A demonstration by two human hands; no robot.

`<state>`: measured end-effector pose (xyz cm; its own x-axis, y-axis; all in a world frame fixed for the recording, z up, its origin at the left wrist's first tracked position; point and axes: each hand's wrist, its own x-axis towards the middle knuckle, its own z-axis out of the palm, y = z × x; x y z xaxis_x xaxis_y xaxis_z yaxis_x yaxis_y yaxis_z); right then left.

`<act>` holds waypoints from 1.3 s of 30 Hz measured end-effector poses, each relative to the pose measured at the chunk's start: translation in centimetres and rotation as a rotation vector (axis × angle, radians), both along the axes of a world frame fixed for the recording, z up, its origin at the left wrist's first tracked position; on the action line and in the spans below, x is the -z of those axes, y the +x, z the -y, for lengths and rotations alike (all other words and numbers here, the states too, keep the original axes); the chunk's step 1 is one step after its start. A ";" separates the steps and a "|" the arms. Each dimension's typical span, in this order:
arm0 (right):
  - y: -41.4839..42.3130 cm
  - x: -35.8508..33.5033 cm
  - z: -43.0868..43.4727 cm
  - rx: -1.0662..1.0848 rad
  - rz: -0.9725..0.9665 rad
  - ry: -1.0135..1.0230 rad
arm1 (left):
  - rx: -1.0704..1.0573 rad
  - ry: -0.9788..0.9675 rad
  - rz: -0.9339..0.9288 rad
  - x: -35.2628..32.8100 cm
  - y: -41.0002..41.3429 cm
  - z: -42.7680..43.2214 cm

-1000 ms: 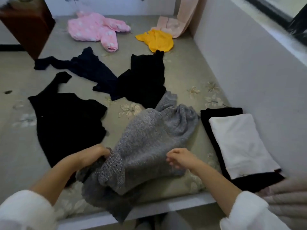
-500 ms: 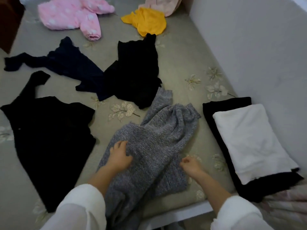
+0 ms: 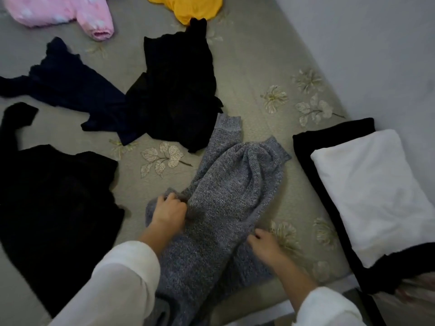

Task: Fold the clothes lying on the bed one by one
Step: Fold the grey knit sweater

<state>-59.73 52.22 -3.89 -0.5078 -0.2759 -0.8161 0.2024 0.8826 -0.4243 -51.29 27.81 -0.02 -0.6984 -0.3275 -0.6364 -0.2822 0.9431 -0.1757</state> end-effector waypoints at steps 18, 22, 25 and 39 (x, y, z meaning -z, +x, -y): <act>-9.5 -33.0 0.3 -0.997 -0.300 0.095 | -0.389 0.374 0.114 -28.7 10.3 5.3; -10.2 -39.2 1.9 -0.944 -0.728 0.101 | -0.448 0.123 -0.182 -34.3 11.3 7.0; -10.8 -41.7 3.9 -0.786 -1.105 0.117 | -0.482 -0.162 -0.499 -36.6 10.9 7.8; -13.5 -45.3 8.9 0.064 -1.193 -0.692 | -1.012 0.187 -1.663 -41.0 8.5 10.3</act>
<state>-73.19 43.28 41.45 -0.8229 -0.3929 0.4104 -0.5584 0.4259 -0.7119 -42.74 17.49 40.94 -0.1706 -0.9446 0.2803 -0.3950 0.3261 0.8588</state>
